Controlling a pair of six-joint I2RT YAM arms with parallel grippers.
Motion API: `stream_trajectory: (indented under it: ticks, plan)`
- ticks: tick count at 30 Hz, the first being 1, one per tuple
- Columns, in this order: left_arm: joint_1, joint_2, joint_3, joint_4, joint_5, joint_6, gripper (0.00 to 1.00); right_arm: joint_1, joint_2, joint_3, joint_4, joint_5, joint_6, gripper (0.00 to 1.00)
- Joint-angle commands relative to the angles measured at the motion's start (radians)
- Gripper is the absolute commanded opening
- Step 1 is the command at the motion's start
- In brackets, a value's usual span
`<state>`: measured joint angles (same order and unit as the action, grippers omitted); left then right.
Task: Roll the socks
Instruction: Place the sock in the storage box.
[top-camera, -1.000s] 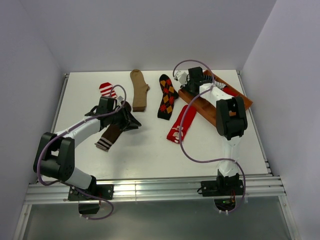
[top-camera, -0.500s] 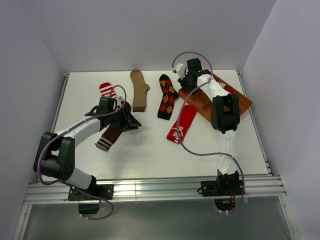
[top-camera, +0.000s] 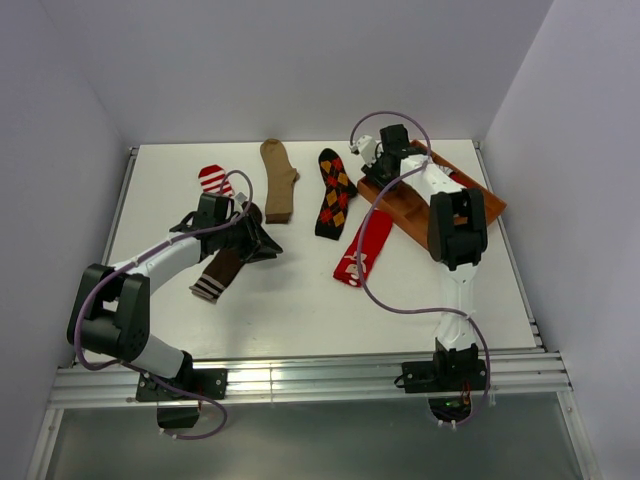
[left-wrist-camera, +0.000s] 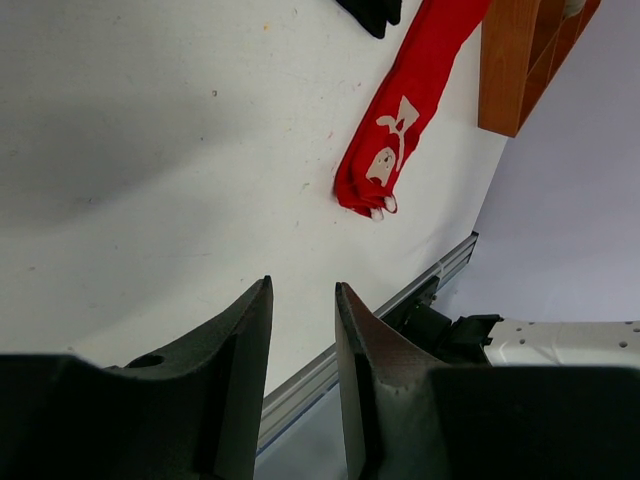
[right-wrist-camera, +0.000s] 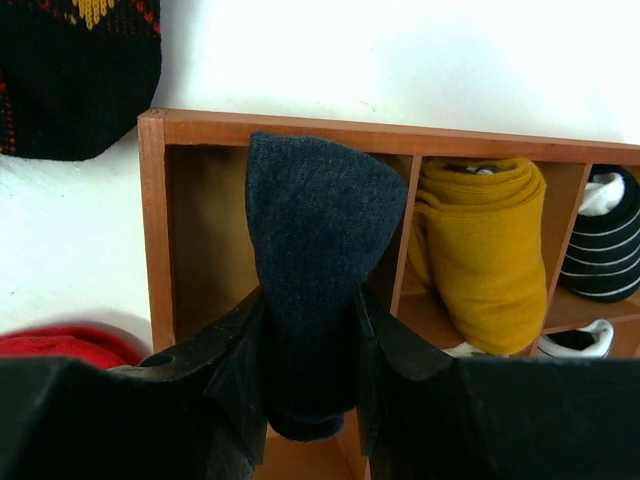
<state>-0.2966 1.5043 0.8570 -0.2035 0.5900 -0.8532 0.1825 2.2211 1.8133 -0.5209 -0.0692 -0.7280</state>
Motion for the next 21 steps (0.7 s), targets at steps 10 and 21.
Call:
stream_trajectory:
  ticks: [10, 21]
  plan:
    - [0.004, -0.012, 0.008, -0.004, 0.005, 0.026, 0.37, -0.012, -0.060, -0.066, 0.001, 0.032, -0.062, 0.03]
    - [0.004, 0.005, 0.022, -0.008, 0.011, 0.026, 0.37, -0.011, -0.075, -0.068, 0.004, 0.092, -0.125, 0.04]
